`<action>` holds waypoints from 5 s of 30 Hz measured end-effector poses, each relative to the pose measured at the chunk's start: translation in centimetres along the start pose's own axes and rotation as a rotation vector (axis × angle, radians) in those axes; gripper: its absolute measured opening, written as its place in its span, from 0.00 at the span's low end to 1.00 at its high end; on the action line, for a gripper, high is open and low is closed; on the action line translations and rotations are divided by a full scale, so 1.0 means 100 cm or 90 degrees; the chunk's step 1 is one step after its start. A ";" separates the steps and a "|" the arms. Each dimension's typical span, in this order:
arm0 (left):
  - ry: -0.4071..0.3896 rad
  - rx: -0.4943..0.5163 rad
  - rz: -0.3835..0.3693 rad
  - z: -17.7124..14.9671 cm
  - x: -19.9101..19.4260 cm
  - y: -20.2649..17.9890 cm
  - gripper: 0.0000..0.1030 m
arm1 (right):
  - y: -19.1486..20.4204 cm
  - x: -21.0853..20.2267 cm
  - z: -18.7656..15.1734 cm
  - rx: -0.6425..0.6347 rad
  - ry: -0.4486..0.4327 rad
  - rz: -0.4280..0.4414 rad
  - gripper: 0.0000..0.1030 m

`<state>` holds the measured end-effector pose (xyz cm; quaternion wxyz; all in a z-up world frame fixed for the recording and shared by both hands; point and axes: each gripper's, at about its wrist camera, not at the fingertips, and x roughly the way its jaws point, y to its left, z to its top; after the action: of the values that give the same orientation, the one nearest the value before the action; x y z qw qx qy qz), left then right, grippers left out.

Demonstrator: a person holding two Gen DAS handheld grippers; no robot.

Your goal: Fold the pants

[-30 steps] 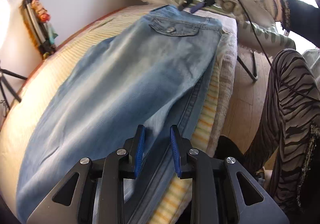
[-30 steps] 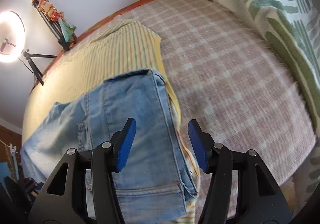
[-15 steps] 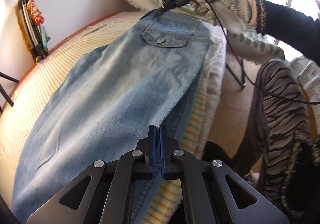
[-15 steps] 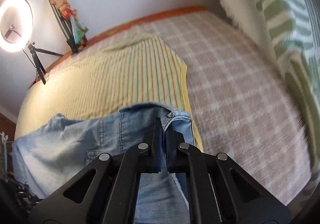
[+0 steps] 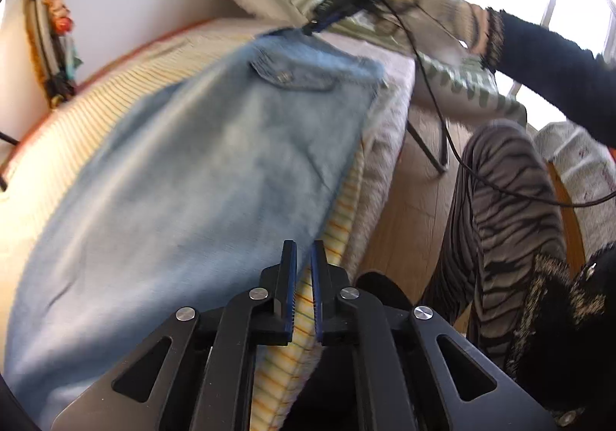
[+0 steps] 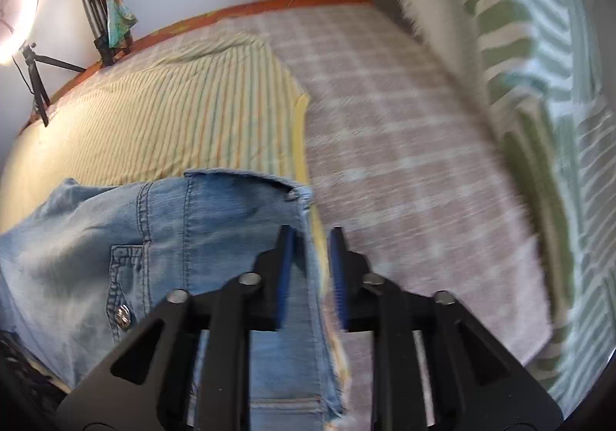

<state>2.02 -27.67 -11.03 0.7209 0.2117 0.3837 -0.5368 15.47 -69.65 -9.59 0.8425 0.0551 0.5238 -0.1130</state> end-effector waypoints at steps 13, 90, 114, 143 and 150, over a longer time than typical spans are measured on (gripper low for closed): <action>-0.038 -0.212 0.191 -0.063 -0.071 0.068 0.29 | 0.138 0.011 0.058 -0.173 -0.009 0.262 0.50; 0.081 -0.110 0.332 -0.166 -0.103 0.077 0.02 | 0.391 -0.059 -0.179 -0.717 -0.012 0.357 0.06; -0.047 -0.366 0.345 -0.216 -0.203 0.084 0.19 | 0.393 -0.085 -0.184 -0.748 0.009 0.413 0.10; -0.583 -1.239 0.283 -0.521 -0.284 0.144 0.59 | 0.482 -0.089 -0.206 -0.796 -0.031 0.485 0.29; -0.632 -1.232 0.291 -0.532 -0.276 0.150 0.64 | 0.479 -0.093 -0.203 -0.795 -0.036 0.478 0.29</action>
<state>-4.88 32.43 -23.84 0.7377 -0.6126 0.2615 0.1096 5.69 -17.70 -11.51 0.7123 -0.2628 0.4143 0.5019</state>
